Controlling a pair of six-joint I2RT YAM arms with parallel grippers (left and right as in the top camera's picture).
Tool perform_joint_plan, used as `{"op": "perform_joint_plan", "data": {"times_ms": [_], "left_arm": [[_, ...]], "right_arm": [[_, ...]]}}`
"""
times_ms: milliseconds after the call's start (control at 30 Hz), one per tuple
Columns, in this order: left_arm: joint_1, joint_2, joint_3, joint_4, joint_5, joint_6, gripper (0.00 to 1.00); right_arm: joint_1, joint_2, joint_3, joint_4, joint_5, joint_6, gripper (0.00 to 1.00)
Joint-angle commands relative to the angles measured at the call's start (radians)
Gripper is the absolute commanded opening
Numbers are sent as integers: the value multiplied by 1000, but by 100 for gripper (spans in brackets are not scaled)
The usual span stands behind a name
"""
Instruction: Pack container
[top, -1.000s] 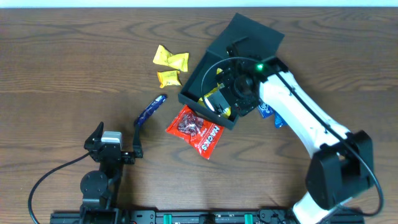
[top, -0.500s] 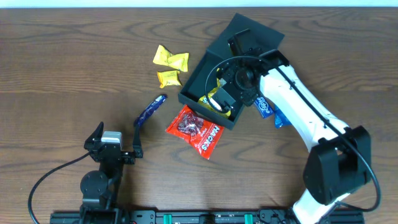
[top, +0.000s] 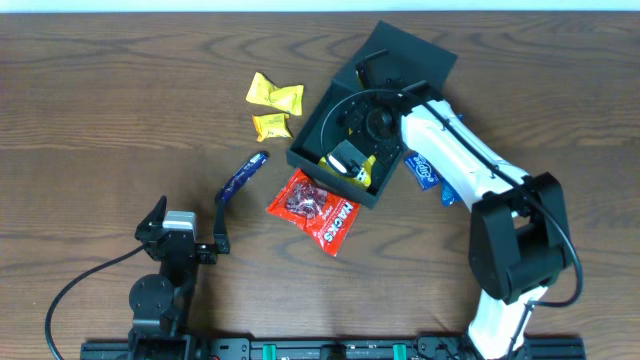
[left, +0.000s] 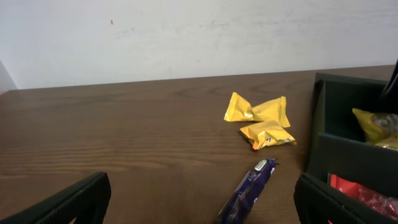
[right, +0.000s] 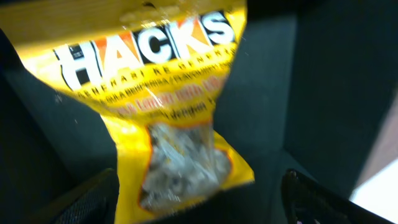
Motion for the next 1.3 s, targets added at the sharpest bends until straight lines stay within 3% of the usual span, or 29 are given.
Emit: {"op": "perform_joint_plan", "data": {"times_ms": [0,167,333,467,1033,1100,1133,1167,1267], "left_arm": [[-2,-2,-11,-47,1,-4,95],[-2,-2,-11,-47,1,-4,95],[-2,-2,-11,-47,1,-3,95],[-2,-2,-11,-47,1,-4,95],[-2,-2,-11,-47,1,-3,95],[-2,-2,-11,-47,1,-4,95],[-2,-2,-11,-47,1,-4,95],[-2,-2,-11,-47,1,-3,95],[-2,-2,-11,-47,1,-3,95]], "right_arm": [[2,15,16,-10,-30,-5,84],[2,37,16,-31,-31,9,82],[6,51,16,-34,-32,10,70],[9,72,16,-40,-65,39,68],[8,99,16,-31,-79,46,41],[8,103,16,-31,-79,62,31],[8,103,16,-31,-79,66,14],[8,103,16,-31,-79,72,10],[8,103,16,-28,-78,77,9]]}}
